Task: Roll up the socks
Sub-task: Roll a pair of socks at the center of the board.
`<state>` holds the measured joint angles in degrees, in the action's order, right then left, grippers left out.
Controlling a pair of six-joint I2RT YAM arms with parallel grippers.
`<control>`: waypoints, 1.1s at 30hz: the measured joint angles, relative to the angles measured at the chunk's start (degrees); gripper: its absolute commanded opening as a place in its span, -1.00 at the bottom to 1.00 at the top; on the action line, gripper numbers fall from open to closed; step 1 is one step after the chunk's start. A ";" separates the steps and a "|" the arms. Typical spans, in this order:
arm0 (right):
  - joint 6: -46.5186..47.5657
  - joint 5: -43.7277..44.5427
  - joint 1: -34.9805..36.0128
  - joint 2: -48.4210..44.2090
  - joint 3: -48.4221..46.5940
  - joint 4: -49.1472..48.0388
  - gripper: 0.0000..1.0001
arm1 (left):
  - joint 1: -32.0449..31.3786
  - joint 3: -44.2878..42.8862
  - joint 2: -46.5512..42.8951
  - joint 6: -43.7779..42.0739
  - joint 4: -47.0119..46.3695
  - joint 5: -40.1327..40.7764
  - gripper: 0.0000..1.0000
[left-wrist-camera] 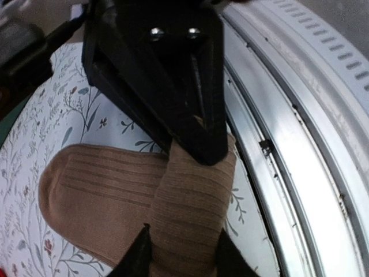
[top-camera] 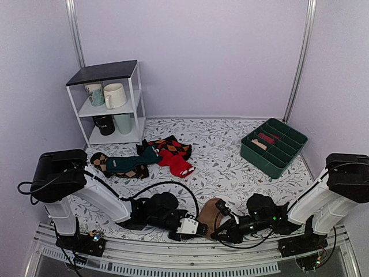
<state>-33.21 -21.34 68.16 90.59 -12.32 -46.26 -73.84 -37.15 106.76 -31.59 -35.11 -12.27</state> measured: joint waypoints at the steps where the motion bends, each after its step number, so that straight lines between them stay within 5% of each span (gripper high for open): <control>1: 0.00 -0.11 -0.04 0.15 0.00 -0.17 -0.89 | 0.00 0.00 -0.02 0.13 0.17 -0.02 -0.72; 3: -0.02 -0.35 -0.09 0.33 0.00 -0.39 -0.88 | 0.00 -0.09 -0.04 0.11 0.39 -0.07 -0.99; 12: 0.59 0.55 -0.35 -1.27 -0.20 1.84 -0.13 | 0.28 -2.29 -0.70 4.92 5.27 -1.16 -1.00; 20: 8.96 14.16 0.59 -21.11 -0.22 18.82 -0.02 | 2.49 -6.82 0.35 14.97 12.46 -7.67 -1.00; 25: 19.08 27.78 11.63 -33.79 2.45 18.18 0.03 | 4.59 -10.25 3.13 18.71 15.19 -13.31 -1.00; 33: 26.84 37.38 18.43 -19.39 -1.81 22.53 0.05 | 6.49 -13.20 5.40 20.50 17.68 -19.19 -1.00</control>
<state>-6.37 16.03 86.59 71.20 -14.13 -23.73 -67.35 -50.35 112.16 -11.09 -17.43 -31.46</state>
